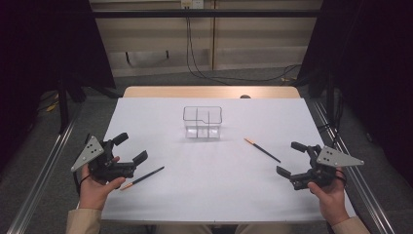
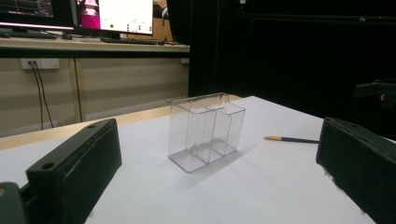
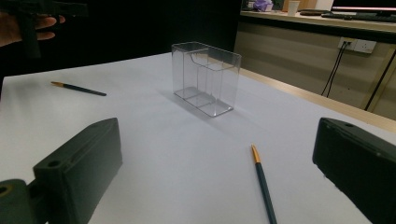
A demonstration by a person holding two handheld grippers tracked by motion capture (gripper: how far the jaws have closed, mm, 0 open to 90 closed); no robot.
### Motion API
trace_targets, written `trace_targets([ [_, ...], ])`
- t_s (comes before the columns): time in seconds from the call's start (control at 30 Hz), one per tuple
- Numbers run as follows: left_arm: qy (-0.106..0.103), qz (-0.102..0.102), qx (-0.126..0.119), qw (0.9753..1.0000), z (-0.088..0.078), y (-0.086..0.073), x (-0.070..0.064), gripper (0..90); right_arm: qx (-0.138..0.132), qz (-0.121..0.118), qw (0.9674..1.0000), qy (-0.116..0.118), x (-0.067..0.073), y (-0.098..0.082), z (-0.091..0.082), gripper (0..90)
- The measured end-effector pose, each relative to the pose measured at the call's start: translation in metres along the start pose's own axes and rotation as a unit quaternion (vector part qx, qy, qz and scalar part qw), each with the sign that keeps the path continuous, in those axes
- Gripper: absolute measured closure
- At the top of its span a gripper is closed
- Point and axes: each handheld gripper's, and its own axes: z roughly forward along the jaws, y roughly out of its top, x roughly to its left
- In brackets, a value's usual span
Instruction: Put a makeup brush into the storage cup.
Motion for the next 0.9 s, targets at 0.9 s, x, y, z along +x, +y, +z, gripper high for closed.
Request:
trace_targets([
  [0.9, -0.008, 0.017, 0.015, 0.9997, 0.033, 0.001, 0.005, 0.7, 0.004, -0.008, 1.0, 0.002, 0.003, 0.0, 0.002, 0.7],
])
